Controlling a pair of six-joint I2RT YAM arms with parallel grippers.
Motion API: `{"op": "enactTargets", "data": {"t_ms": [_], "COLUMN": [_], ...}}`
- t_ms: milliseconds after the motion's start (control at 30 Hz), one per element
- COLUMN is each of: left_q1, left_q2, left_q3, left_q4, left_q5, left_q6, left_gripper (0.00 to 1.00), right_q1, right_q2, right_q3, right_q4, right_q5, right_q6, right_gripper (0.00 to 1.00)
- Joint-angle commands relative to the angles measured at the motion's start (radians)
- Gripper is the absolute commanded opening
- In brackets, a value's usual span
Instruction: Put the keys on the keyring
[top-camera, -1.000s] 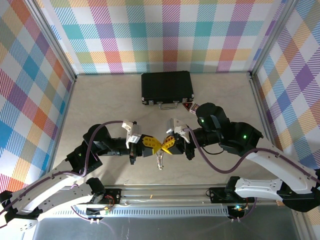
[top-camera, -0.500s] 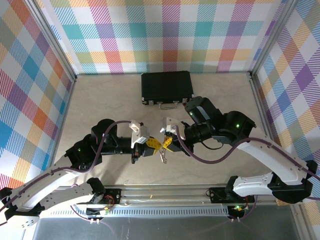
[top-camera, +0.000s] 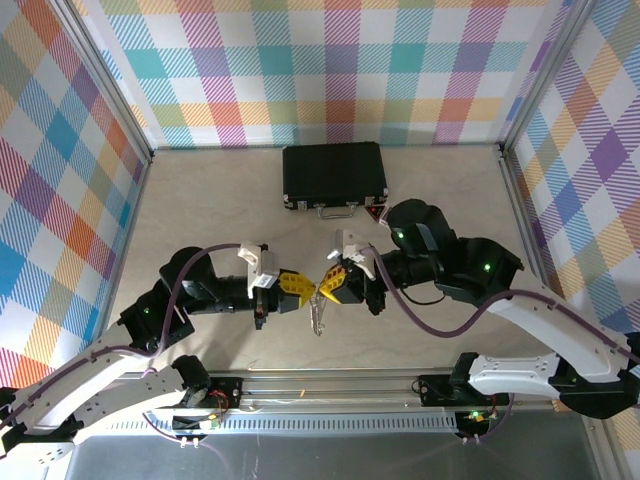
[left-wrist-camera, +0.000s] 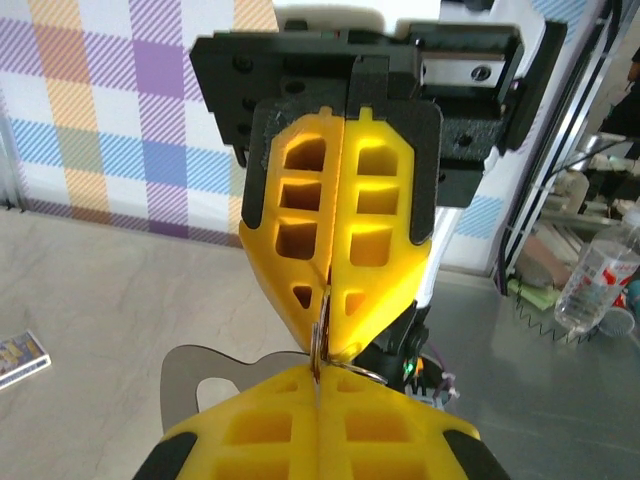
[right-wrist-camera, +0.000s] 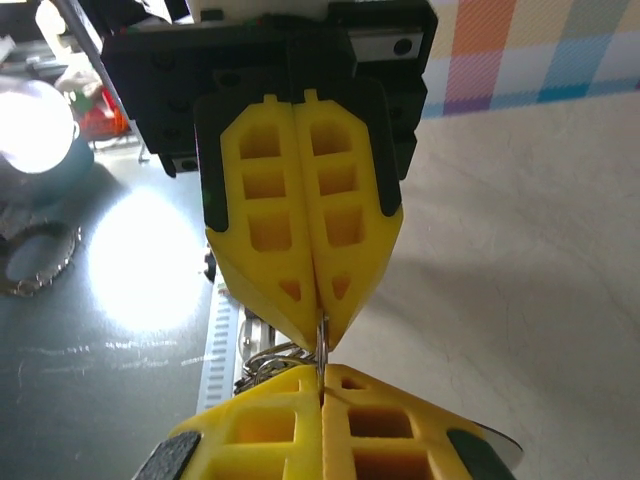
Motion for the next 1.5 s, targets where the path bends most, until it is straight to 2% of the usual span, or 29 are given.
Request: {"op": "enactTargets", "data": {"t_ms": [0,133,333,400,567,700,733,867,1000,1233,1467], "left_q1": [-0.003,-0.004,-0.003,-0.004,-0.003,-0.003,-0.003,-0.003,-0.003,-0.003,-0.004], "left_q2": [-0.021,-0.006,-0.012,-0.012,-0.019,-0.022,-0.021,-0.020,0.010,0.039,0.094], "left_q3": [0.006,0.020,-0.014,-0.020,-0.022,-0.006,0.008,0.080,0.147,0.159,0.156], "left_q4": [0.137,0.156,0.240,0.257,0.241,0.145,0.102,-0.086,-0.243,-0.226,-0.159], "left_q5": [0.036,0.065,0.086,0.093,0.093,0.062,0.054,0.000,-0.046,-0.058,-0.030], "left_q6": [-0.030,-0.046,-0.083,-0.095,-0.092,-0.047,-0.030,0.068,0.142,0.143,0.130], "left_gripper": [0.00,0.00,0.00,0.00,0.00,0.00,0.00,0.22,0.24,0.25,0.26], "right_q1": [0.004,0.004,0.004,0.004,0.004,0.004,0.004,0.004,0.004,0.024,0.034], "right_q2": [-0.053,-0.078,-0.078,-0.086,-0.093,-0.083,-0.076,-0.018,0.039,0.115,0.123], "right_q3": [-0.072,-0.105,-0.106,-0.113,-0.108,-0.070,-0.052,0.069,0.169,0.261,0.245], "right_q4": [0.189,0.224,0.224,0.238,0.230,0.152,0.116,-0.099,-0.256,-0.387,-0.366], "right_q5": [-0.025,-0.003,-0.006,-0.008,-0.010,0.001,0.009,0.081,0.141,0.180,0.161], "right_q6": [0.092,0.131,0.152,0.155,0.140,0.110,0.063,-0.041,-0.122,-0.194,-0.191], "right_gripper": [0.06,0.16,0.20,0.19,0.01,0.00,0.00,0.00,0.00,0.00,0.00]}}
